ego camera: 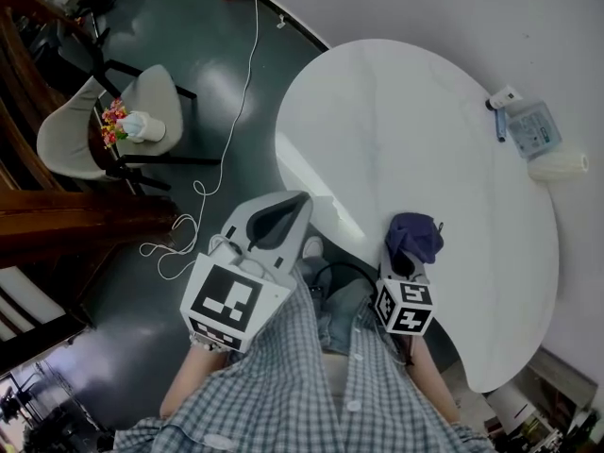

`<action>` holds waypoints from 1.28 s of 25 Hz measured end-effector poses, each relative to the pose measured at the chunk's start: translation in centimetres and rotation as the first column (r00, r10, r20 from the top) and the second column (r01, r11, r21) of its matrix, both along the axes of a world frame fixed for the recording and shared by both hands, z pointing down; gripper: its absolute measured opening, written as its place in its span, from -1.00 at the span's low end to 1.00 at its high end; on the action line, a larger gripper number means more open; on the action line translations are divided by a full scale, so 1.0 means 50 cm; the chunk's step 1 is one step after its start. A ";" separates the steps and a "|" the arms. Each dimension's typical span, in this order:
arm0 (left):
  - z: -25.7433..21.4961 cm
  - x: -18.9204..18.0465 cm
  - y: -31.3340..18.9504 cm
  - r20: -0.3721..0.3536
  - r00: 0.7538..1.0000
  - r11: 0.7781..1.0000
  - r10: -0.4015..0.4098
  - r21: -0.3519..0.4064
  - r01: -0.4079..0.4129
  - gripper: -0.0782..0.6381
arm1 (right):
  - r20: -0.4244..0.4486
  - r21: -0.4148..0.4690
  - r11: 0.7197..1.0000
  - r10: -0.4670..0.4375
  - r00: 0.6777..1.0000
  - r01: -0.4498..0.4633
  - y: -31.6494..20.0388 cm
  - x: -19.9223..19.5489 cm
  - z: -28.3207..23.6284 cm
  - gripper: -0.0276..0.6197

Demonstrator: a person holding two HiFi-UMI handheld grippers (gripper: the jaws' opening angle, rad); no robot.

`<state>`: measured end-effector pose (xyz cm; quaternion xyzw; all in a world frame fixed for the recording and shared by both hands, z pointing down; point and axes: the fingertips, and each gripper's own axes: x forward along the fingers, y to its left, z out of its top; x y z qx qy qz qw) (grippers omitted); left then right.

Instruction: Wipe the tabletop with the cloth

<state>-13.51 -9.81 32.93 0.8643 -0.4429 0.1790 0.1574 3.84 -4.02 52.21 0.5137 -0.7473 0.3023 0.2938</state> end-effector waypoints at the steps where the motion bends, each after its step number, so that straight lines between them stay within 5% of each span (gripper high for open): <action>1: 0.000 -0.005 -0.001 -0.002 1.000 1.000 -0.006 -0.001 0.006 -0.77 | 0.002 0.001 1.000 -0.014 1.000 0.014 -0.003 -0.009 0.000 -0.84; 16: 0.017 -0.076 -0.021 -0.007 0.995 0.995 -0.095 -0.024 0.095 -0.77 | 0.113 -0.005 0.959 -0.279 0.954 0.282 -0.050 -0.190 -0.003 -0.84; 32: 0.032 -0.112 -0.017 -0.021 0.989 0.988 -0.147 -0.039 0.146 -0.77 | 0.026 0.033 0.809 -0.587 0.809 0.587 -0.121 -0.427 -0.005 -0.84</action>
